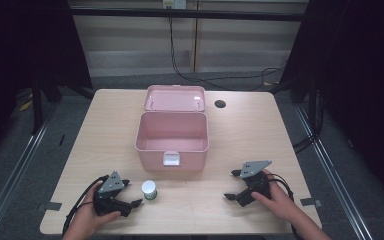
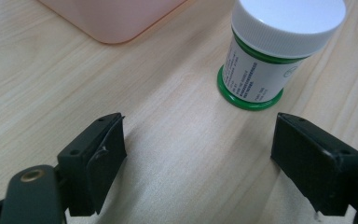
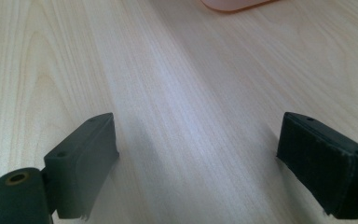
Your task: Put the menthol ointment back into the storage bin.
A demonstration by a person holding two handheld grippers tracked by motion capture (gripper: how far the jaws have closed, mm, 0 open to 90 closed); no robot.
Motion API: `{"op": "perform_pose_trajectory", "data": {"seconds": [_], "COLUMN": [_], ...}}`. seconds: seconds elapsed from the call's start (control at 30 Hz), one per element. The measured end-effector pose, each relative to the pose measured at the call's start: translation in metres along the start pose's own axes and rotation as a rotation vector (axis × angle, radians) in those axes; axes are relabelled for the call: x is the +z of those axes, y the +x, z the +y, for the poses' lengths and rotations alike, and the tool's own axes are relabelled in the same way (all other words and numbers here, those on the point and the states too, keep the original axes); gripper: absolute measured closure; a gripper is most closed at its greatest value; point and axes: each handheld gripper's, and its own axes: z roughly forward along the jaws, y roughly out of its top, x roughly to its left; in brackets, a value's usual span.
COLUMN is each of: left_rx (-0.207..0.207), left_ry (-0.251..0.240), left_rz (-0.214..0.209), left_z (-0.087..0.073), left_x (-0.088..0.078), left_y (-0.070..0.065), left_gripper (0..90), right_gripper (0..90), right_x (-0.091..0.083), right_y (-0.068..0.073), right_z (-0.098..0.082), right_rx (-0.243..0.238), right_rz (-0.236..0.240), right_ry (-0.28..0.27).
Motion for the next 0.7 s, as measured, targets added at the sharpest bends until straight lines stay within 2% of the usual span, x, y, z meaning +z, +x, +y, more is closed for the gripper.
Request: {"op": "perform_pose_trajectory", "data": {"seconds": [0.23, 0.37, 0.4, 0.43, 0.47, 0.5, 0.53, 0.57, 0.63, 0.67, 0.7], "left_rx": [0.0, -0.019, -0.039, -0.039, -0.051, -0.051, -0.061, -0.061, -0.065, -0.06, -0.06], "left_ry": [0.0, -0.003, 0.015, 0.015, 0.061, 0.061, 0.098, 0.098, 0.154, 0.205, 0.205], "left_rz": [0.001, 0.012, 0.001, 0.001, -0.001, -0.001, -0.01, -0.01, -0.016, -0.031, -0.031], "left_z": [0.0, 0.0, 0.002, 0.002, 0.006, 0.006, 0.01, 0.01, 0.015, 0.02, 0.02], "left_x": [0.0, 0.0, -0.001, -0.001, -0.004, -0.004, -0.004, -0.004, -0.005, -0.006, -0.006], "left_y": [0.0, -0.002, -0.002, -0.002, -0.003, -0.003, -0.006, -0.006, -0.009, -0.011, -0.011], "left_gripper": [17.0, 16.3, 16.2, 16.5, 17.0, 17.1, 17.1, 17.1, 18.3, 19.4, 20.8], "right_gripper": [11.2, 11.2, 11.2, 11.2, 11.2, 11.2, 11.2, 11.2, 11.2, 11.2, 11.2], "right_x": [0.0, 0.0, 0.0, 0.0, 0.0, 0.0, 0.0, 0.0, 0.0, 0.0, 0.0], "right_y": [0.0, 0.0, 0.0, 0.0, 0.0, 0.0, 0.0, 0.0, 0.0, 0.0, 0.0], "right_z": [0.0, 0.0, 0.0, 0.0, 0.0, 0.0, 0.0, 0.0, 0.0, 0.0, 0.0], "right_rx": [0.0, 0.0, -0.003, -0.001, 0.0, 0.0, 0.0, -0.002, 0.002, 0.002, 0.002], "right_rz": [0.0, 0.001, 0.001, 0.0, 0.0, 0.0, 0.0, 0.001, 0.0, 0.0, 0.0], "right_ry": [0.0, 0.0, 0.001, 0.0, 0.0, 0.0, 0.0, 0.001, 0.001, 0.001, 0.001]}}
